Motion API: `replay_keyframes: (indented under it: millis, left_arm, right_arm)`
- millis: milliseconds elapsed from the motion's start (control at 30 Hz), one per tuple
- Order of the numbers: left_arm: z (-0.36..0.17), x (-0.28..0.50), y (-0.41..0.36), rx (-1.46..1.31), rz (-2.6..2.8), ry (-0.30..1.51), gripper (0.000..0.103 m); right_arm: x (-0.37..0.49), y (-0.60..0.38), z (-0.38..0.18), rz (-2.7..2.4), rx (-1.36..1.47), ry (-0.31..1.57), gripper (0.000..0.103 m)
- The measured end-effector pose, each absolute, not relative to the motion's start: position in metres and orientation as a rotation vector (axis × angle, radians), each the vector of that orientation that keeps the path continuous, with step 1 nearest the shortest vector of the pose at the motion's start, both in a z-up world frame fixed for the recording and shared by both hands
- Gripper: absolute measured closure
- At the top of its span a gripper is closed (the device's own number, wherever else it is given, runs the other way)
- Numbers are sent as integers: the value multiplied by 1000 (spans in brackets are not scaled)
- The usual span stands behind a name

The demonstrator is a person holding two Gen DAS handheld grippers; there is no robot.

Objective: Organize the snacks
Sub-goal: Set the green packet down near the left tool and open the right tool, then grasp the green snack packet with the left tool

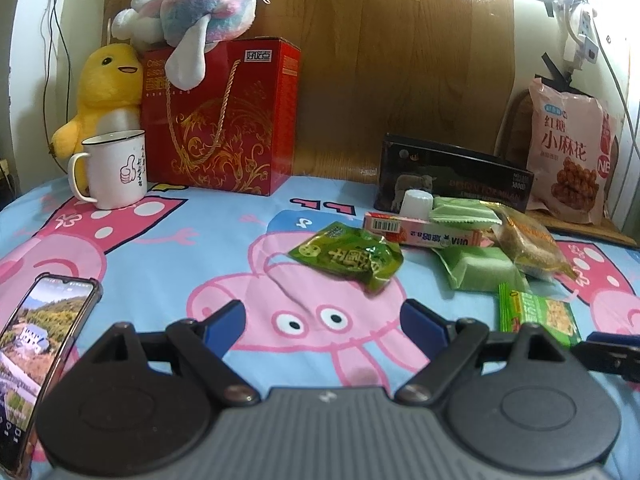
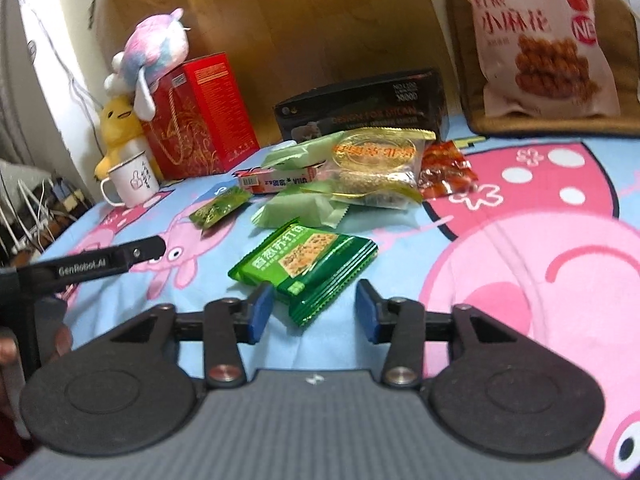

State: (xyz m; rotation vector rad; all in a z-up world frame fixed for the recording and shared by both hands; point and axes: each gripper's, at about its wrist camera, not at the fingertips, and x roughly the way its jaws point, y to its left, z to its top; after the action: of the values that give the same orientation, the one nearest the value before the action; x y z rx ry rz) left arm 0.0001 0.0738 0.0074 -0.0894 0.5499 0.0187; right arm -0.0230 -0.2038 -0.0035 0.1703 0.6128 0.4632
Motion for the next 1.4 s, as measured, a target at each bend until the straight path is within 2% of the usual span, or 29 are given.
replay_keyframes:
  millis: [133, 333, 867, 1400]
  left_arm:
    - [7, 1, 70, -64, 16, 560, 16]
    - [7, 4, 65, -32, -12, 590, 20]
    - [7, 3, 61, -31, -37, 586, 12]
    - [8, 2, 61, -33, -59, 583, 12]
  right_arm:
    - [-27, -201, -6, 471, 115, 590, 50]
    - [-30, -195, -7, 497, 86, 573, 38]
    - [-32, -195, -8, 498, 103, 569, 37]
    - [-31, -195, -8, 499, 102, 570, 36]
